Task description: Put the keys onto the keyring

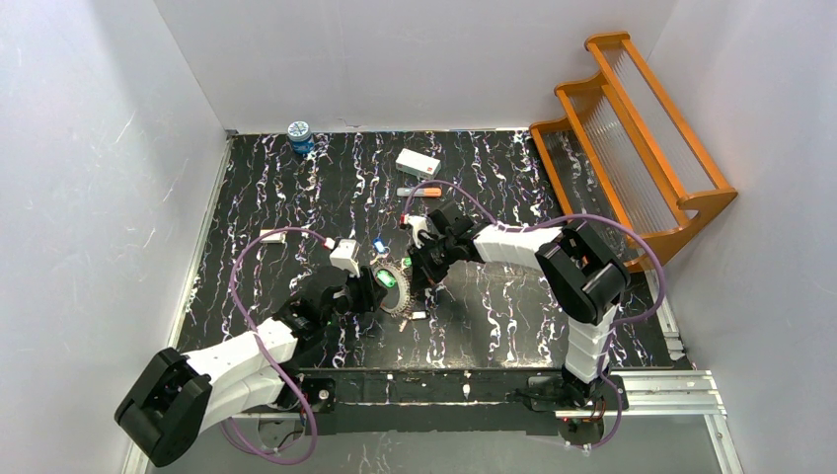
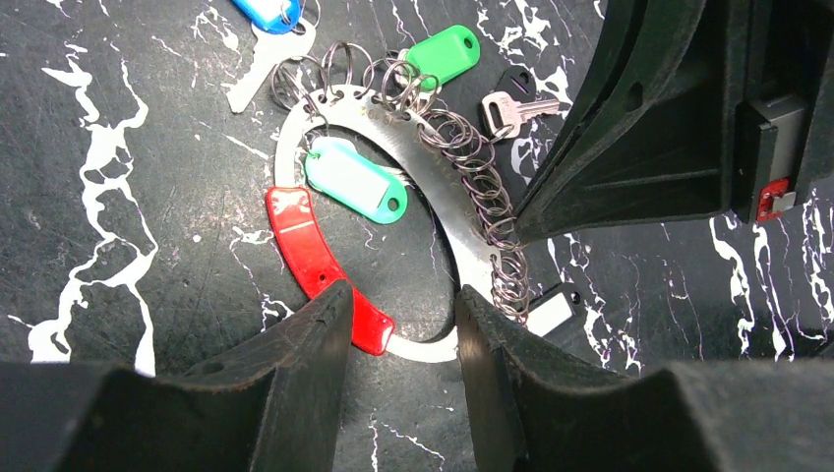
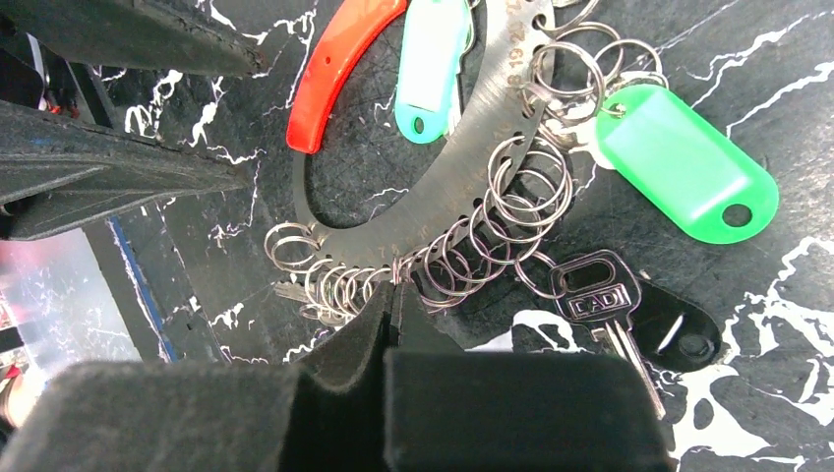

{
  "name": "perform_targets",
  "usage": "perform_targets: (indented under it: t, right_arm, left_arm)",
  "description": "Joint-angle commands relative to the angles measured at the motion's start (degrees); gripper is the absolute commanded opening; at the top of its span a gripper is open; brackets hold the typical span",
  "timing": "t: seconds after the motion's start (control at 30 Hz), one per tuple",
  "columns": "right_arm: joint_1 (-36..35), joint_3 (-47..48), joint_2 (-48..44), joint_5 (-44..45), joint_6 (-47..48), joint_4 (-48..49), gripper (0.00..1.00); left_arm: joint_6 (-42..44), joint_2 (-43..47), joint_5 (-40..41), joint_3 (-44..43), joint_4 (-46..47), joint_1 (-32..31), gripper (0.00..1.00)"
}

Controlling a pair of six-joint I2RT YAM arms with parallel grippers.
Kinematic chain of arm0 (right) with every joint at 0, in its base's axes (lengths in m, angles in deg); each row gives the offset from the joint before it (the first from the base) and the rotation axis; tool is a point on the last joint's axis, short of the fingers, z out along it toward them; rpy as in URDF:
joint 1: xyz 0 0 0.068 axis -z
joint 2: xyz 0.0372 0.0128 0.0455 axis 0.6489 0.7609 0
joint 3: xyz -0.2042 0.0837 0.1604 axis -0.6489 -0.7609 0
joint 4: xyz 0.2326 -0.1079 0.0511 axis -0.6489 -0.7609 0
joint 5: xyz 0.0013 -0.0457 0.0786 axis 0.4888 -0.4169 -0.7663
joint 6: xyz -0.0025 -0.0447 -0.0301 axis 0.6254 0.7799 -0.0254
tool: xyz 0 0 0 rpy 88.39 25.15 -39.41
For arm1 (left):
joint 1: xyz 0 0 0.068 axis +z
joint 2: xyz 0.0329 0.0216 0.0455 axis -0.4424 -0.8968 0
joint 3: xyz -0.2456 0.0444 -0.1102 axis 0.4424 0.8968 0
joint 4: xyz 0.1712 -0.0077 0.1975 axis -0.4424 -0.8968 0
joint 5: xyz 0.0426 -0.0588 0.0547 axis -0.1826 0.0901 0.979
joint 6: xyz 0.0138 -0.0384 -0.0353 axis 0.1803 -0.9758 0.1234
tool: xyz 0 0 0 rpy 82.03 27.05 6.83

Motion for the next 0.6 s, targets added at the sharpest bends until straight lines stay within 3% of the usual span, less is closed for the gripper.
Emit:
perform_targets:
  t: [0.0, 0.37, 0.57]
  right_arm:
    - [-0.2, -1.7, -5.9, -2.1, 1.3, 5.0, 0.01]
    - [-0.2, -12.1, -19.1, -2.4, 3.4, 21.5, 0.01]
    - [-0.2, -19.9, -24.2, -3.8, 3.2, 35.3, 0.01]
  left_arm:
    - [2.4, 2.0, 0.4, -2.1, -1.3, 0.2, 0.41]
    - [8.7, 8.0, -5.5, -2.1, 2.6, 0.2, 0.46]
    - [9.9, 6.5, -9.5, -0.5, 7.6, 0.2, 0.44]
